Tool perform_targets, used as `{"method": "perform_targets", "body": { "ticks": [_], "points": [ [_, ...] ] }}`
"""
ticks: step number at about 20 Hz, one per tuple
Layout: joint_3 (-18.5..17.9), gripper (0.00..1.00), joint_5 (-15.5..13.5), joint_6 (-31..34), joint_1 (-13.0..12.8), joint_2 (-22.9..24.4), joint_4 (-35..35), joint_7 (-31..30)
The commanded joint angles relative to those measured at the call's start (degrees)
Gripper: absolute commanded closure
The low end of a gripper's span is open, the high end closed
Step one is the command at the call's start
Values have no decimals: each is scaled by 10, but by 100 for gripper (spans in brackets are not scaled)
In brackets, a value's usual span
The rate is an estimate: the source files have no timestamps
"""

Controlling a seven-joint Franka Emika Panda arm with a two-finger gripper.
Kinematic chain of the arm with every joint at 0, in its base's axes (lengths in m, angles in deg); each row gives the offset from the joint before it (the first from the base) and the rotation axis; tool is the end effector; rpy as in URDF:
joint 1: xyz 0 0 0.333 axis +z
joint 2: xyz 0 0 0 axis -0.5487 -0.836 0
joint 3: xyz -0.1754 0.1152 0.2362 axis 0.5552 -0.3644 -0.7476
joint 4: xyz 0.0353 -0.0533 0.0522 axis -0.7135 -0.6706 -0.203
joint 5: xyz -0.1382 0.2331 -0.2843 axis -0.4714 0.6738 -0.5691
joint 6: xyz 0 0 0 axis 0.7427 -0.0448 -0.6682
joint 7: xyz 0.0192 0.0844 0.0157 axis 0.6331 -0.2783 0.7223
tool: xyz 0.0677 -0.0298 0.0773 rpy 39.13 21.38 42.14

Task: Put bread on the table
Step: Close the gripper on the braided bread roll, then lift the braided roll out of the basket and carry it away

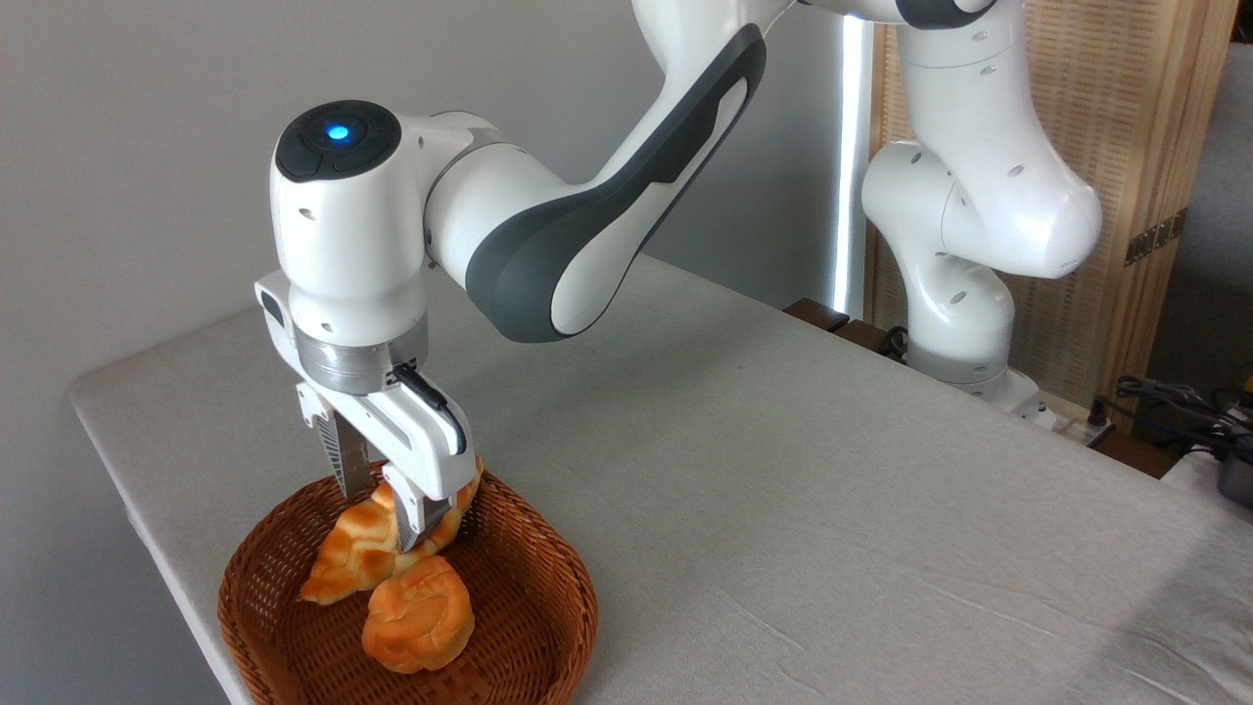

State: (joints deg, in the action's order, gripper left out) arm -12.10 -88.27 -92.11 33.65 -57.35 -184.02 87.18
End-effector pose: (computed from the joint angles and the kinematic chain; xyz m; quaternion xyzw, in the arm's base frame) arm 0.6411 -0.0722 0.4343 0.9355 -0.3101 0.0819 0.1481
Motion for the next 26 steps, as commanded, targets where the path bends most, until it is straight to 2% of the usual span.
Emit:
{"method": "perform_targets", "body": {
  "ticks": [1, 12, 15, 21, 26],
  "points": [
    [-4, 90, -16, 10, -2, 8, -9, 15],
    [-4, 91, -16, 10, -2, 8, -9, 16],
    [-4, 100, -16, 10, -2, 8, -8, 16],
    [-6, 100, -19, 12, -2, 9, -3, 13],
    [-16, 100, -23, 44, -1, 9, 24, 18]
  ]
}}
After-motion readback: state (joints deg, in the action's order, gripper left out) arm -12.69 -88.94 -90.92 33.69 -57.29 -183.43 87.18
